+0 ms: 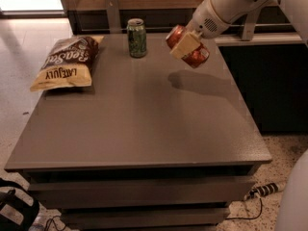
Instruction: Place coke can upright
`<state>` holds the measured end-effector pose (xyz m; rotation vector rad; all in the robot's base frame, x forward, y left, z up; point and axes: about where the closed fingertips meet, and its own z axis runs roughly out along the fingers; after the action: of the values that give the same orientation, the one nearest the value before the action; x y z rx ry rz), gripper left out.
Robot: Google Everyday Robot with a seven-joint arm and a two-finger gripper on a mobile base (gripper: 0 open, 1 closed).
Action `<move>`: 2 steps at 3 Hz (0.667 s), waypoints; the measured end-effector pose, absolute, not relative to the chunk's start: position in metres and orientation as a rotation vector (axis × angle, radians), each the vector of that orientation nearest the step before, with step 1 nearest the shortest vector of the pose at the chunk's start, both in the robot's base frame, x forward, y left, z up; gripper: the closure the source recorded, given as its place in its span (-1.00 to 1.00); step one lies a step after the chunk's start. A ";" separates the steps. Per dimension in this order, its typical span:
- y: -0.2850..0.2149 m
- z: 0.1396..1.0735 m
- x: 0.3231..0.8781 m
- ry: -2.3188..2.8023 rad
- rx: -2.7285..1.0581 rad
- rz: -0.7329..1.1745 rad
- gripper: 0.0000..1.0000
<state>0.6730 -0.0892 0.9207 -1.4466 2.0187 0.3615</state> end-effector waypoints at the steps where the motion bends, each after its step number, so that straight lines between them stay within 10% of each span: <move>1: -0.086 0.916 0.677 1.898 -1.453 0.410 1.00; 2: -0.083 0.907 0.685 1.826 -1.410 0.486 1.00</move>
Offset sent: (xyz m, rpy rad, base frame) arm 0.0217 0.0028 -0.0210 0.2984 -0.1143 0.0894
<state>0.6852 -0.0830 0.9071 -1.4103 1.8263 0.4861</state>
